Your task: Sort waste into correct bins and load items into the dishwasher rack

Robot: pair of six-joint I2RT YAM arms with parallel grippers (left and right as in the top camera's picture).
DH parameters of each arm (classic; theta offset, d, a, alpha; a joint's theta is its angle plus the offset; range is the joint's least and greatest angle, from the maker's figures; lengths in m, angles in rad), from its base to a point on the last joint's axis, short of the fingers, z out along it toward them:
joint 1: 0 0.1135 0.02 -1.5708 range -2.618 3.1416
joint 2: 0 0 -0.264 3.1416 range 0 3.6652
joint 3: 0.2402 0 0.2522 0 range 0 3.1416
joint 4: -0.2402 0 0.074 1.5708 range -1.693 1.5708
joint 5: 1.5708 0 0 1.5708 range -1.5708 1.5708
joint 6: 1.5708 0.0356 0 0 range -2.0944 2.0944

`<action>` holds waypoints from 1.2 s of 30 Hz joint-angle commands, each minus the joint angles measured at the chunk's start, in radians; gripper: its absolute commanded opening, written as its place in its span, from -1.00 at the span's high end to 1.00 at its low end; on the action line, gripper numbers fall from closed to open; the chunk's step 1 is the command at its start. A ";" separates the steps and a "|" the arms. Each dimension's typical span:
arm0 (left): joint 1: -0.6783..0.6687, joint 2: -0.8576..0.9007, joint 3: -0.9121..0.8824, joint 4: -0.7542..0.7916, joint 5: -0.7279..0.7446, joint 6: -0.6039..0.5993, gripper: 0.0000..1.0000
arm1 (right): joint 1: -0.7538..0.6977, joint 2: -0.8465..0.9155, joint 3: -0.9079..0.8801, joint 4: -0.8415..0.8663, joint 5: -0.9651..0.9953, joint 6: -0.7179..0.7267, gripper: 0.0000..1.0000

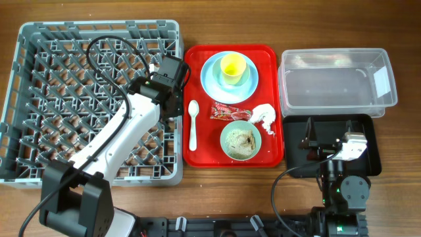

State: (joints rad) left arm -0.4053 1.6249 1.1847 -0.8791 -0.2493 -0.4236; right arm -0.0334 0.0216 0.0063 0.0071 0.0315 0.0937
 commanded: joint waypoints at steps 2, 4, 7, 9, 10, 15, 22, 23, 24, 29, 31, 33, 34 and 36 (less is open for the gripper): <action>0.004 -0.058 0.016 0.003 -0.040 0.026 0.53 | 0.002 -0.004 -0.001 0.004 0.013 0.018 -1.00; 0.003 -0.098 0.016 0.003 -0.012 0.023 0.66 | 0.002 -0.004 -0.001 0.004 0.013 0.017 -1.00; 0.003 -0.156 0.016 -0.003 0.166 0.023 0.70 | 0.002 -0.004 -0.001 0.004 0.013 0.017 -1.00; 0.003 -0.190 0.016 -0.009 0.289 0.023 0.83 | 0.002 -0.004 -0.001 0.004 0.013 0.017 -1.00; 0.003 -0.200 0.016 -0.008 0.341 0.023 0.88 | 0.002 -0.004 -0.001 0.004 0.013 0.017 -1.00; -0.002 -0.195 0.016 -0.005 0.601 0.022 0.77 | 0.002 -0.004 -0.001 0.004 0.013 0.018 -1.00; -0.159 -0.170 0.012 -0.030 0.266 -0.201 0.92 | 0.002 -0.004 -0.001 0.004 0.013 0.018 -1.00; -0.200 -0.167 0.012 -0.030 0.193 -0.229 0.92 | 0.002 -0.004 -0.001 0.004 0.013 0.017 -1.00; -0.237 -0.163 0.012 -0.031 0.125 -0.254 0.92 | 0.002 -0.004 -0.001 0.004 0.013 0.017 -1.00; -0.355 -0.099 0.010 -0.031 -0.040 -0.349 0.92 | 0.002 -0.004 -0.001 0.004 0.013 0.017 -0.99; -0.368 -0.047 0.010 -0.031 -0.040 -0.349 0.92 | 0.002 -0.004 -0.001 0.004 0.013 0.017 -1.00; -0.369 0.013 0.010 -0.027 -0.041 -0.348 0.92 | 0.002 -0.004 -0.001 0.004 0.013 0.017 -1.00; -0.369 0.043 0.010 -0.019 -0.045 -0.348 0.92 | 0.002 -0.004 -0.001 0.004 0.013 0.017 -1.00; -0.369 0.103 0.010 0.000 -0.077 -0.348 0.92 | 0.002 -0.004 -0.001 0.004 0.013 0.017 -1.00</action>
State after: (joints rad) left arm -0.7715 1.6493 1.1851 -0.8978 -0.2531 -0.7464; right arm -0.0334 0.0216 0.0063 0.0071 0.0315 0.0940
